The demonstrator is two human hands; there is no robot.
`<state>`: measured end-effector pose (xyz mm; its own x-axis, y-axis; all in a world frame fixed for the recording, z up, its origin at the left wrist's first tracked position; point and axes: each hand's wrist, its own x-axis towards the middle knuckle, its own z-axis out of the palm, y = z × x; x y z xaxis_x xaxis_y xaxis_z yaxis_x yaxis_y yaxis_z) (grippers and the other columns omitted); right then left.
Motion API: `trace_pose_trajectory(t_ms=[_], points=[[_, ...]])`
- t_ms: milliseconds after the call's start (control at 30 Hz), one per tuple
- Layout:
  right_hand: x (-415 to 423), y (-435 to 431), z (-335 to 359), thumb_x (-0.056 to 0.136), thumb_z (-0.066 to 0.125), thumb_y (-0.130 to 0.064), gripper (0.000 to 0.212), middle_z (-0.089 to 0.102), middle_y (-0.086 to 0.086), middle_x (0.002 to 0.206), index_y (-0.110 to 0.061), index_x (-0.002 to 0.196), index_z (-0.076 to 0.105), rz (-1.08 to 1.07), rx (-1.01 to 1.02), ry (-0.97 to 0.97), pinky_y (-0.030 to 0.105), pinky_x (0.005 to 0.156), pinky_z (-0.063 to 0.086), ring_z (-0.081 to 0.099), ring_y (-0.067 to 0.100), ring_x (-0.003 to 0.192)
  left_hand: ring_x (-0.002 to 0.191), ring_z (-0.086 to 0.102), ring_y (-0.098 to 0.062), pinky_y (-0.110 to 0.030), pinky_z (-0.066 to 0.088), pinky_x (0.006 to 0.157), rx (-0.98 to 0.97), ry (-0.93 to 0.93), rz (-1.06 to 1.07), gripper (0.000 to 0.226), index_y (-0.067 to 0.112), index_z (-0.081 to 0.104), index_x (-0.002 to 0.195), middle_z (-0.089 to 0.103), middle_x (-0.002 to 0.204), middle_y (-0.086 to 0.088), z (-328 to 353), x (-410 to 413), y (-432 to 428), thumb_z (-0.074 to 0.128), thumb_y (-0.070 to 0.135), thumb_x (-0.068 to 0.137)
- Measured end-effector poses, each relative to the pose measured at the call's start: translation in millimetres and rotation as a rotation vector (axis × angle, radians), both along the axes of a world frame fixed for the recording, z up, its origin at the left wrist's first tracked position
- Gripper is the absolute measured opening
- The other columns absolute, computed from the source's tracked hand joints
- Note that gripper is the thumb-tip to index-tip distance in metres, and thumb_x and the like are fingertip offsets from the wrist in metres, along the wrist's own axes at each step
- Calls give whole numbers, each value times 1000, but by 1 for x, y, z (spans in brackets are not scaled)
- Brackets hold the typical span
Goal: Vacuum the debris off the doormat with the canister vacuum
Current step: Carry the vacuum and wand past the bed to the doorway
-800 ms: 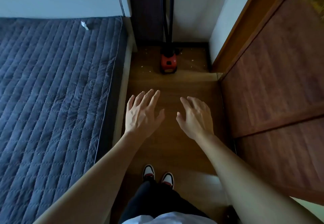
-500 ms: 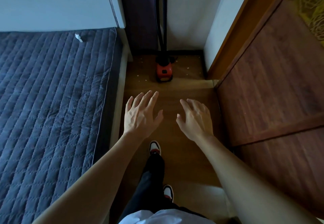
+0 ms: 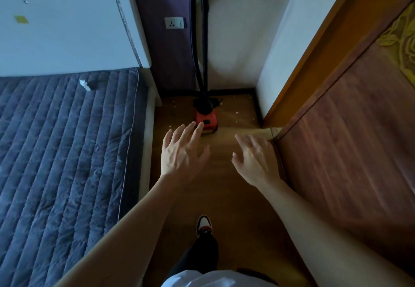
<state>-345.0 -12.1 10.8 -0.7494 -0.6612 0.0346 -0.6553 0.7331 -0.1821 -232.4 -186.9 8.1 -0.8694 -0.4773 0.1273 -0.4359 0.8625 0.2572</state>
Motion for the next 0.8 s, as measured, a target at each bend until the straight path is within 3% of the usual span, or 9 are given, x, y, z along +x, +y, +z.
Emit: trace_pose_trajectory(t_ms=[333,533,800], points=[[-95,-64,4,94,63,-40,56,61,12,142,-18,144,56,-55,18,-9,51,110,47,57,30,132,142,42,-27,-50,29,119,5,-13,-49,67,26,43,151,48,153,-1,-3,-111,-69,43,59,92],[-167,-83,-1,91,67,-38,54,65,15,135,-14,139,62,-59,-17,23,54,107,49,61,32,127,141,43,-28,-52,30,118,18,-43,-63,70,26,43,151,49,152,-2,-6,-181,-86,37,59,90],[-315,-95,-6,93,62,-39,54,63,12,137,-16,142,59,0,-50,37,50,109,48,59,30,127,140,44,-26,-49,27,118,-1,-56,-21,68,26,44,150,50,151,-1,-10,-312,-91,38,59,92]])
